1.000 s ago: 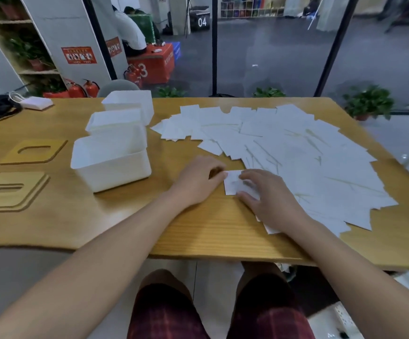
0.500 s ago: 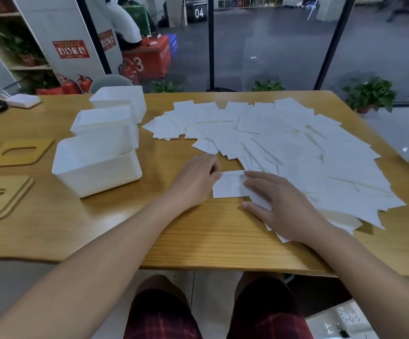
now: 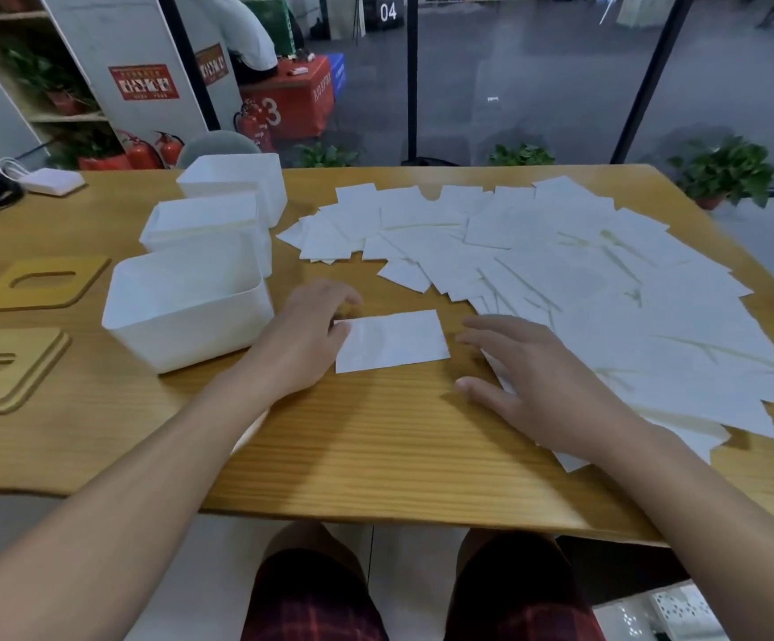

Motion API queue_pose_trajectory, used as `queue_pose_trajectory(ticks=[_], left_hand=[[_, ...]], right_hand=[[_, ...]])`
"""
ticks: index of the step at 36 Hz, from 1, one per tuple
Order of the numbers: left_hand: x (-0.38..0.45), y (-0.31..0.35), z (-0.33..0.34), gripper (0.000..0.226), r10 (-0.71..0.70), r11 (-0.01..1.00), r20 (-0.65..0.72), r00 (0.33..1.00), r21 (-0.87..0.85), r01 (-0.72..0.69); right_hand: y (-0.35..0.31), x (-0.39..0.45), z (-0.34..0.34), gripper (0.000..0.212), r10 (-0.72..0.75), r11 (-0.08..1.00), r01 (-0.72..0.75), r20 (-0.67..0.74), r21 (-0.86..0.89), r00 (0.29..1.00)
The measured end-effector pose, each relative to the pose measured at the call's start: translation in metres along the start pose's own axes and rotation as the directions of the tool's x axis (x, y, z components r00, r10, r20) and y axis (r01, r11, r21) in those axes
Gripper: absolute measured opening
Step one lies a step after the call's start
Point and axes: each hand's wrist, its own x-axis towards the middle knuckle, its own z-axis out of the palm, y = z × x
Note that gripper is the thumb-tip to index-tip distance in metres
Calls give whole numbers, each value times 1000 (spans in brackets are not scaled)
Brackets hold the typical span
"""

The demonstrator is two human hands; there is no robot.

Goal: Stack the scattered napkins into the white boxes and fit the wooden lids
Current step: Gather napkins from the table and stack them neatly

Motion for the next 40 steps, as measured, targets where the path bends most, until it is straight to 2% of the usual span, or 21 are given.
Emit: queue_pose_trajectory(ticks=[4,7,10,12,15,18,21,26,36,40], left_hand=[[4,7,14,32,85,996,3,996,36,-85],[4,8,23,36,155,987,44,987,31,-156],[3,3,21,37,165,986,50,985,-4,-165],[4,2,18,34,169,985,43,985,-42,-167],[13,2,16,34,187,981,20,982,-55,-186],[32,4,17,34,174,980,-24,984,-90,-176],[55,3,18,30,107,986,-67,992,-121,-115],[73,-8,27,27,47,989,-132,990,-135,-64],[67,-16,31,17,119,984,-161,980,-113,-138],[64,-16,29,17,118,982,-146,982,-127,-137]], right_hand=[[-11,20,11,60,-28,1000,27,78,13,997],[-16,32,15,55,3,999,-5,49,37,999],[-12,52,11,52,95,993,-88,-97,73,991],[-5,69,8,60,185,983,-178,-194,53,963],[8,98,8,78,332,942,-335,-178,10,926],[22,115,22,86,387,906,-407,-162,-116,908],[28,117,34,89,352,881,-379,-142,-283,925],[34,114,31,85,285,891,-301,-96,-339,954],[38,113,24,76,175,943,-172,-17,-285,985],[45,115,16,79,146,958,-138,14,-252,989]])
